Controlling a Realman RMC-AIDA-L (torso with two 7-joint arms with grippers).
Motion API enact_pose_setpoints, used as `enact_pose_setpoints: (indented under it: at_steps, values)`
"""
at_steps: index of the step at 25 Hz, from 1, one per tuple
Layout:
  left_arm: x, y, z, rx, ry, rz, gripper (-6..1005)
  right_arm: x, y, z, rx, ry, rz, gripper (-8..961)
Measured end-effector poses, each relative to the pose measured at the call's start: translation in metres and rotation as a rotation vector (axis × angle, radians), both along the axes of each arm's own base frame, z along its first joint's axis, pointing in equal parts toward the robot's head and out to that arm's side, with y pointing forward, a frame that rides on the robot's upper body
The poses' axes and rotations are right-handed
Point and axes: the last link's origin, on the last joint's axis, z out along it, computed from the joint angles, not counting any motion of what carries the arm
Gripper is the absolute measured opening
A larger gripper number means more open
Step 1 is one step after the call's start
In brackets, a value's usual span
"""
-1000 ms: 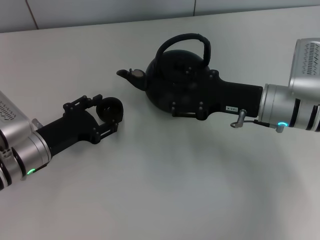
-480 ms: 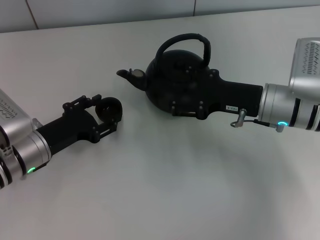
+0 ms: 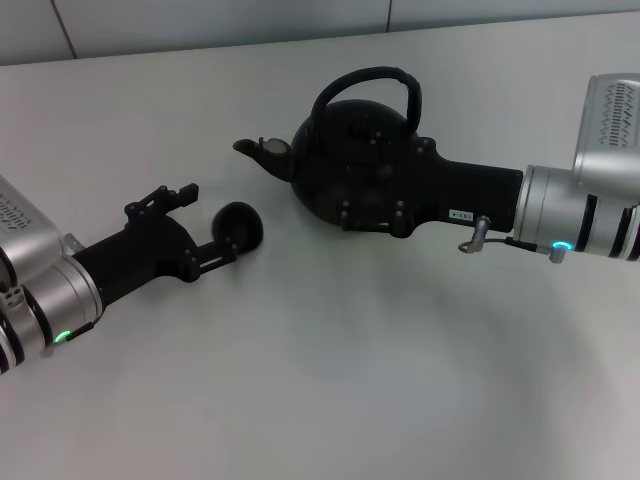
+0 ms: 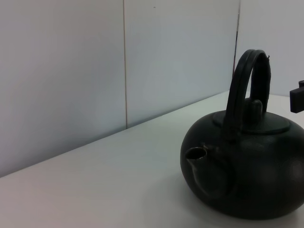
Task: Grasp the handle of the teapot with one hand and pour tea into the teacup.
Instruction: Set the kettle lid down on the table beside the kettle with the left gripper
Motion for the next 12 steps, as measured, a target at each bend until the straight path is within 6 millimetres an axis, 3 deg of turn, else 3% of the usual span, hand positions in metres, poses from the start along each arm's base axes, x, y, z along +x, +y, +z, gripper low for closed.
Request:
enact_pose_setpoints:
  at_steps: [12]
  values:
    - [-0.0013, 0.0003, -0.0001, 0.002, 0.008, 0.004, 852, -0.0002, -0.0002, -0.0006, -0.001, 0.001, -0.001, 787]
